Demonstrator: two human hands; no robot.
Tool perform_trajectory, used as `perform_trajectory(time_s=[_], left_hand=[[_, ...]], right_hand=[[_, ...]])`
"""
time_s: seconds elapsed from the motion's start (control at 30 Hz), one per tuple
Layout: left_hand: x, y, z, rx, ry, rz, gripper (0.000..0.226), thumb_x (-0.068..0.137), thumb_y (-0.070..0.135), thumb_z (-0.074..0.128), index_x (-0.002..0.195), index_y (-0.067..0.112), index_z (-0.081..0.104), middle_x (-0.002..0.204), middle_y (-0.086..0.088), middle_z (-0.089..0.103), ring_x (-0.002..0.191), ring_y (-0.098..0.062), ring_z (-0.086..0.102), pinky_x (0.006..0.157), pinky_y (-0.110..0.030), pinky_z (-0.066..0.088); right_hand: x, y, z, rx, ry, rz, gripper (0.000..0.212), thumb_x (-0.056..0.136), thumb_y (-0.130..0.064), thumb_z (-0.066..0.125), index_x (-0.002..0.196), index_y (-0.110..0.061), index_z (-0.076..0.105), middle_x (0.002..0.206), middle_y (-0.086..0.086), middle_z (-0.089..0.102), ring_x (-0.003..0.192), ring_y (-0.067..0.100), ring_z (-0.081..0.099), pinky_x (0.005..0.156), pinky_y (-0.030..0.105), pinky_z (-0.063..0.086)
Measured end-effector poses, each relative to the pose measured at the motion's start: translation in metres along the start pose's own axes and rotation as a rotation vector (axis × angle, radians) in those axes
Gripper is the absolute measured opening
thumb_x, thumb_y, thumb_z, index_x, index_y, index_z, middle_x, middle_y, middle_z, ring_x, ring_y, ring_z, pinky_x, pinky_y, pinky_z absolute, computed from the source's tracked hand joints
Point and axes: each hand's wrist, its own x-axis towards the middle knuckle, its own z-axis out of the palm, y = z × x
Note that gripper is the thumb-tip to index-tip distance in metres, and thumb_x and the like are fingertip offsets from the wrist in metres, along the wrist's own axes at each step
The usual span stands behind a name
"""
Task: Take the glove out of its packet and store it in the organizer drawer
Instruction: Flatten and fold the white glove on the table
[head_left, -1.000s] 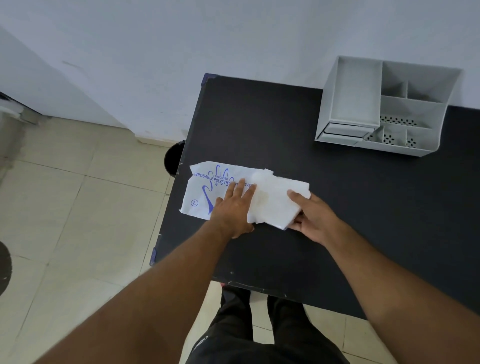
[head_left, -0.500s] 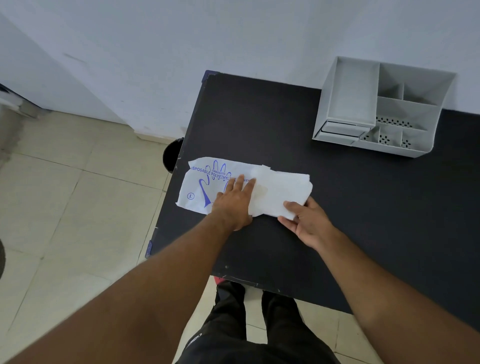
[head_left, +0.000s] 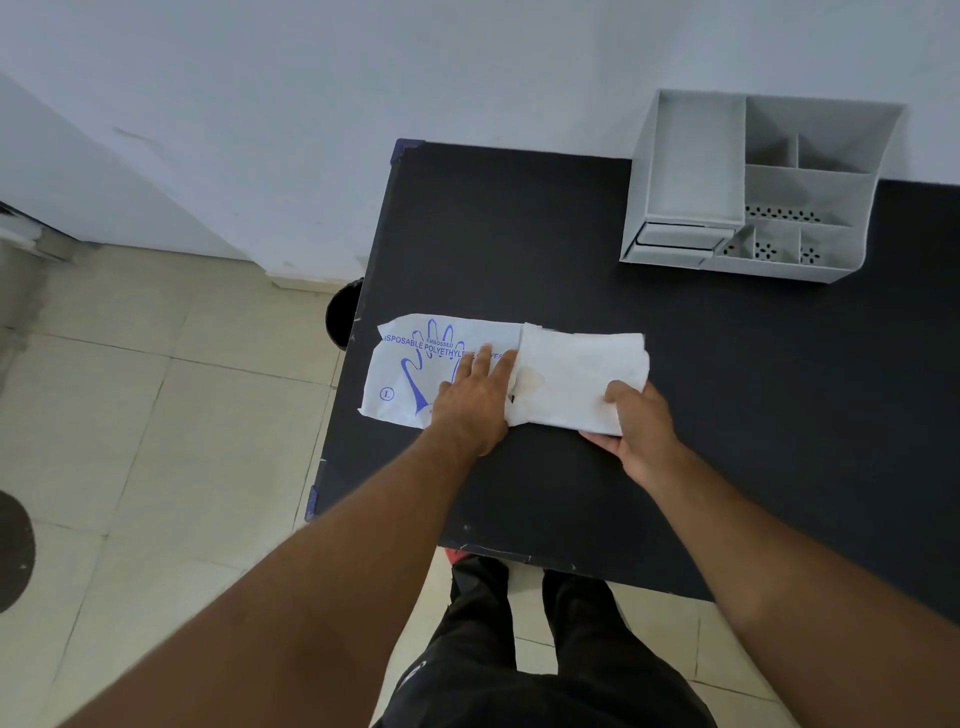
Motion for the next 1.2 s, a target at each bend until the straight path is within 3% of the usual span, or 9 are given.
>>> perform_trajectory(time_s=[0.13,0.23,0.5,0.6,0.7,0.77,0.87,1.03,1.2], left_hand=[[0.001,0.001,0.0,0.009,-0.005,0.005,0.092,0.092,0.018,0.067,0.16,0.027,0.006,0.17,-0.006,0.001,0.155,-0.032,0.004,0.116,-0.059,0.028],[0.001,0.0,-0.002,0.004,-0.028,0.011,0.099,0.089,0.021,0.073,0.16,0.028,0.005,0.17,-0.005,0.0,0.155,-0.032,0.003,0.117,-0.06,0.026],[-0.006,0.022,-0.019,-0.127,-0.083,0.18,0.136,0.062,0.065,0.084,0.159,0.036,-0.007,0.17,0.003,-0.007,0.156,-0.024,-0.007,0.119,-0.059,0.016],[-0.011,0.044,-0.035,-0.454,-0.004,0.195,0.116,0.066,0.075,0.075,0.158,0.038,0.016,0.167,0.006,0.02,0.153,-0.019,0.017,0.118,-0.044,0.031],[-0.018,0.071,-0.066,-0.956,-0.07,0.124,0.07,0.084,0.06,0.071,0.143,0.034,0.045,0.131,0.019,0.052,0.125,-0.008,0.049,0.081,-0.016,0.047],[-0.016,0.083,-0.082,-1.141,-0.226,0.065,0.047,0.091,0.057,0.064,0.128,0.03,0.054,0.12,0.019,0.061,0.119,-0.011,0.057,0.092,-0.027,0.041],[-0.011,0.09,-0.091,-1.332,-0.383,0.033,0.047,0.09,0.055,0.063,0.125,0.024,0.064,0.117,0.005,0.074,0.111,-0.019,0.069,0.102,-0.049,0.035],[-0.01,0.111,-0.089,-1.444,-0.378,0.021,0.022,0.095,0.028,0.067,0.117,0.021,0.067,0.113,-0.001,0.075,0.105,-0.021,0.067,0.11,-0.054,0.034],[-0.004,0.137,-0.089,-1.359,-0.376,0.008,0.016,0.098,0.018,0.064,0.114,0.02,0.066,0.12,-0.004,0.073,0.101,-0.022,0.068,0.101,-0.05,0.04]], right_hand=[[-0.002,0.003,-0.003,-0.054,0.015,-0.006,0.036,0.09,-0.008,0.065,0.121,-0.024,0.059,0.116,-0.001,0.065,0.104,0.02,0.064,0.068,0.036,0.06],[-0.005,0.0,-0.003,-0.005,0.124,-0.07,0.026,0.088,-0.008,0.058,0.105,-0.027,0.061,0.104,-0.002,0.066,0.088,0.016,0.063,0.058,0.028,0.052],[-0.024,-0.023,-0.013,0.35,0.199,-0.117,0.029,0.083,-0.009,0.05,0.106,-0.024,0.061,0.101,0.0,0.061,0.082,0.018,0.057,0.055,0.027,0.043],[-0.033,-0.038,-0.015,0.376,0.16,-0.157,0.029,0.086,-0.009,0.05,0.109,-0.023,0.06,0.106,0.003,0.064,0.088,0.021,0.061,0.059,0.029,0.049],[-0.048,-0.053,-0.017,0.386,0.101,-0.232,0.033,0.089,-0.007,0.053,0.117,-0.026,0.059,0.114,0.002,0.067,0.1,0.024,0.066,0.069,0.034,0.058],[-0.055,-0.06,-0.02,0.393,0.062,-0.251,0.038,0.091,-0.004,0.054,0.121,-0.026,0.058,0.119,0.003,0.067,0.105,0.025,0.066,0.078,0.039,0.059],[-0.065,-0.062,-0.021,0.392,-0.014,-0.246,0.038,0.091,0.0,0.055,0.12,-0.024,0.059,0.124,0.008,0.068,0.109,0.03,0.067,0.085,0.043,0.058],[-0.074,-0.061,-0.031,0.462,-0.015,-0.266,0.046,0.089,0.005,0.062,0.129,-0.017,0.057,0.123,0.01,0.069,0.112,0.032,0.067,0.085,0.047,0.058],[-0.069,-0.07,-0.056,0.438,-0.012,-0.283,0.034,0.088,-0.01,0.07,0.118,-0.024,0.06,0.119,0.007,0.07,0.108,0.029,0.068,0.089,0.052,0.056]])
